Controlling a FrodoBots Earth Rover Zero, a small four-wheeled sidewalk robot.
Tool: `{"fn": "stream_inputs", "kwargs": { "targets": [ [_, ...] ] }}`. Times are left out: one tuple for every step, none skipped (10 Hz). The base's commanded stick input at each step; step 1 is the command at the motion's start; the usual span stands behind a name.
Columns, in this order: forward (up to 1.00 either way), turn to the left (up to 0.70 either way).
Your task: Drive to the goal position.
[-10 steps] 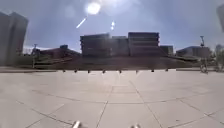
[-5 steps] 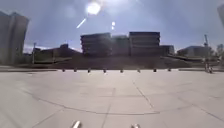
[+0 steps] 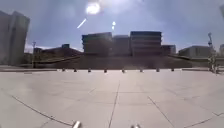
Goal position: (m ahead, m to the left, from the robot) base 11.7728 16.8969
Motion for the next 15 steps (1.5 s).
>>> {"fn": "stream_inputs", "kwargs": {
  "targets": [
    [0.85, 0.0],
    [0.85, 0.0],
    [0.85, 0.0],
    [0.85, 0.0],
    [0.85, 0.0],
    [0.85, 0.0],
    [0.85, 0.0],
    [0.85, 0.0],
    [0.85, 0.0],
    [0.85, 0.0],
    [0.85, 0.0],
    [0.85, 0.0],
    [0.85, 0.0],
    [0.85, 0.0],
    [0.85, 0.0]
  ]
}}
